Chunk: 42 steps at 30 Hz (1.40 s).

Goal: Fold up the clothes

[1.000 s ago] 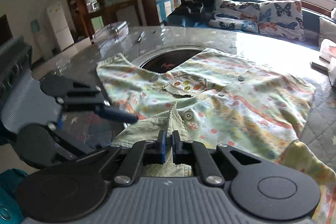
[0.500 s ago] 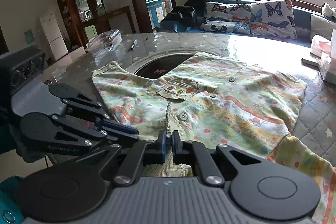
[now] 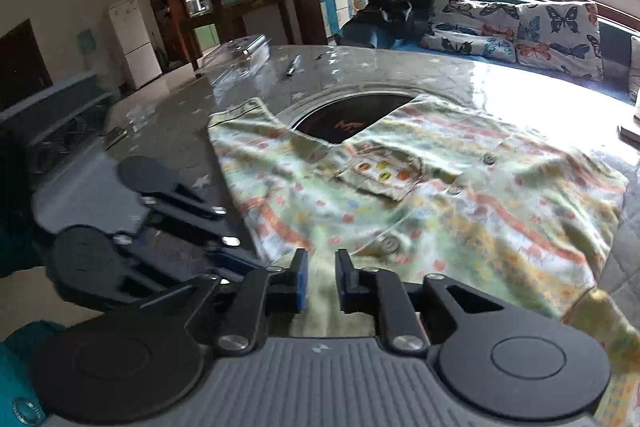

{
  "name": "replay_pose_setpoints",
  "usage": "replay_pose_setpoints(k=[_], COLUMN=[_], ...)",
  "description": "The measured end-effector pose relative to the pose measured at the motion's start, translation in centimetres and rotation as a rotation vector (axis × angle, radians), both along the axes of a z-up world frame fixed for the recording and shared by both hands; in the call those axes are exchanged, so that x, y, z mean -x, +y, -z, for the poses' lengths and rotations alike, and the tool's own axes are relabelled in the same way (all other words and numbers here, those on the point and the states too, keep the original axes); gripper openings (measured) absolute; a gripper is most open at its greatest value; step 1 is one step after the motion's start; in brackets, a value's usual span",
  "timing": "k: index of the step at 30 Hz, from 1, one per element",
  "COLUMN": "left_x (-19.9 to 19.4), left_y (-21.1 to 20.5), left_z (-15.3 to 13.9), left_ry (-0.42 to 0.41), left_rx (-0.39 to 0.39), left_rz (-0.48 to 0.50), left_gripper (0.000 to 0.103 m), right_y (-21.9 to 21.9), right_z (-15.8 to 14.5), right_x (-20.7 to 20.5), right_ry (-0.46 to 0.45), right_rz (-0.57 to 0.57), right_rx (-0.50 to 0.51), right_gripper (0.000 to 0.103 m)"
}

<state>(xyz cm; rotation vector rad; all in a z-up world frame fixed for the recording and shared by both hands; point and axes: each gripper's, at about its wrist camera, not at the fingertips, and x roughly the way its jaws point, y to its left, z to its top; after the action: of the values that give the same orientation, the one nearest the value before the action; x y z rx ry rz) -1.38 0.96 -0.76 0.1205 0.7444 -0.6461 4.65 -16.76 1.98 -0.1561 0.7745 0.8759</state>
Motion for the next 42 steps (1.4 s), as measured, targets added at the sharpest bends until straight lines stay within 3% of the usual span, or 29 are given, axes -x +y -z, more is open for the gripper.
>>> replay_pose_setpoints(k=[5, 7, 9, 13, 18, 28, 42], left_x=[0.2, -0.1, -1.0, -3.2, -5.0, -4.7, -4.9], left_y=[1.6, 2.0, 1.7, 0.1, -1.5, -2.1, -2.1], left_z=[-1.8, -2.6, -2.9, -1.9, 0.3, 1.6, 1.6], left_ry=[-0.050, -0.066, -0.069, -0.043, 0.010, 0.026, 0.036], left_rx=[0.017, 0.032, 0.051, 0.071, 0.072, 0.024, 0.032], left_rz=[-0.056, -0.082, -0.097, -0.102, -0.095, -0.086, -0.102], left_gripper=[0.021, 0.021, 0.021, 0.021, 0.020, 0.020, 0.020], right_y=[1.2, 1.9, 2.2, 0.8, -3.1, -13.0, -21.5], right_z=[3.0, 3.7, 3.4, 1.8, 0.9, 3.3, 4.1], right_x=[-1.6, -1.1, -0.9, -0.6, -1.1, -2.2, -1.6], right_ry=[0.062, 0.043, 0.028, -0.011, -0.036, -0.002, -0.020], right_rz=[-0.019, -0.053, -0.071, -0.045, 0.083, 0.433, 0.709], right_rx=[0.078, 0.109, 0.114, 0.110, 0.133, 0.154, 0.173], right_gripper=[0.020, 0.023, 0.029, 0.031, 0.035, 0.035, 0.042])
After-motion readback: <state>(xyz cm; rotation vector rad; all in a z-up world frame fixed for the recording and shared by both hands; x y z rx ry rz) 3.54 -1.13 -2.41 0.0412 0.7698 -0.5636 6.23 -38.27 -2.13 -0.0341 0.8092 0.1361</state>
